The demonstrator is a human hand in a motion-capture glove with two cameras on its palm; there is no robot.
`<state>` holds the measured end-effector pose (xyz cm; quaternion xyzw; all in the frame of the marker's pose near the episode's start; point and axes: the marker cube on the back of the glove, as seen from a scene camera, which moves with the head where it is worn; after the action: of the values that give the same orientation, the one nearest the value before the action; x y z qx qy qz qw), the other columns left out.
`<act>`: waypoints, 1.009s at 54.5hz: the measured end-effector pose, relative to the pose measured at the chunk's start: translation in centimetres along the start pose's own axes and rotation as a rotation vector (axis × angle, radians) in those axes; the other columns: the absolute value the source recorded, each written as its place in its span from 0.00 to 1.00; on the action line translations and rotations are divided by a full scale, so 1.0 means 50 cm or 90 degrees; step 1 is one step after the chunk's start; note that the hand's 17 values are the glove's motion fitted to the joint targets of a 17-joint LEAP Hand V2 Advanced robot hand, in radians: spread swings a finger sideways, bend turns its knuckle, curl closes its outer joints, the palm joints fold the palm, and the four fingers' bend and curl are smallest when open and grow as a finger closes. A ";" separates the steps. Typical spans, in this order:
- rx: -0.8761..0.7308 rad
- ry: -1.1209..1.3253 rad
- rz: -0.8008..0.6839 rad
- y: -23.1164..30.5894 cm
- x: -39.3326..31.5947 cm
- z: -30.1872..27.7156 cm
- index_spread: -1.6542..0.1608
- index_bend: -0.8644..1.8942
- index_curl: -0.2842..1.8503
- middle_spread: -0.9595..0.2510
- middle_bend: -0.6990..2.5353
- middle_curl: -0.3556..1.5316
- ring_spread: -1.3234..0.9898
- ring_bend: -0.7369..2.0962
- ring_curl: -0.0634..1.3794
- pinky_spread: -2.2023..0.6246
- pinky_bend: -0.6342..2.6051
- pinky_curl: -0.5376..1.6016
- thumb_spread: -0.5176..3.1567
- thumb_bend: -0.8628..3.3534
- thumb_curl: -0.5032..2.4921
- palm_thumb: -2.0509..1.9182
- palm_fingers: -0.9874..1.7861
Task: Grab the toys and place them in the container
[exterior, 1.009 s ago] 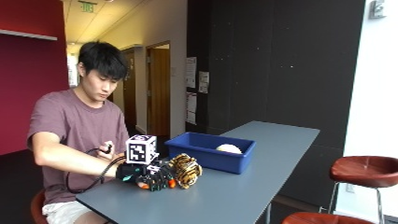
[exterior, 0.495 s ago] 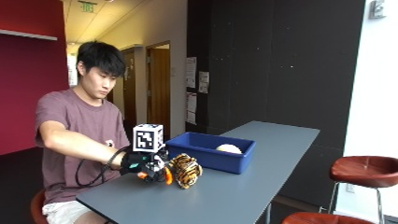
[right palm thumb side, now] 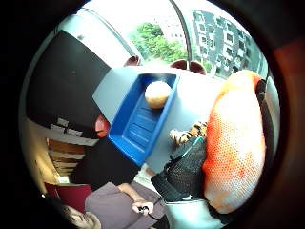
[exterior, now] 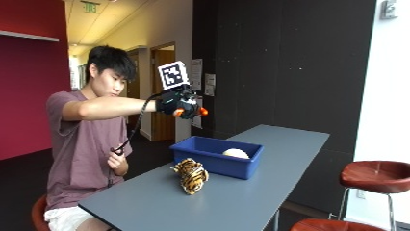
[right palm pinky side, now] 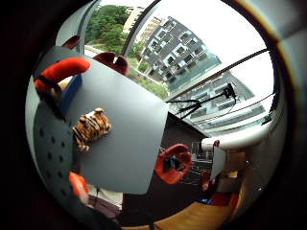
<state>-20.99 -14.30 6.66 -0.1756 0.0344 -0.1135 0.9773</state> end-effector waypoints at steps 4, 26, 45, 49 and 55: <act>0.011 -0.017 -0.071 -0.044 -0.090 -0.018 0.80 0.66 0.36 0.66 0.59 0.59 0.44 0.77 0.51 0.63 0.57 0.53 0.41 0.20 0.39 0.61 0.75; -0.020 -0.001 -0.067 -0.184 -0.432 0.125 0.81 0.63 0.43 0.66 0.58 0.60 0.45 0.78 0.49 0.63 0.57 0.55 0.40 0.20 0.41 0.60 0.72; -0.377 0.034 -0.126 -0.194 -0.455 0.235 0.82 0.34 0.34 0.76 0.30 0.44 0.54 0.57 0.35 0.73 0.59 0.52 0.42 0.16 0.32 0.45 0.14; -0.368 0.043 -0.131 -0.192 -0.433 0.221 0.82 0.32 0.29 0.80 0.26 0.42 0.56 0.51 0.30 0.76 0.57 0.49 0.41 0.16 0.29 0.45 0.17; -0.344 0.039 -0.135 -0.188 -0.392 0.177 0.82 0.32 0.26 0.83 0.25 0.39 0.58 0.47 0.26 0.78 0.54 0.47 0.41 0.16 0.27 0.45 0.19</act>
<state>-41.06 -15.31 18.78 -0.4289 0.0746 -0.2072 0.8761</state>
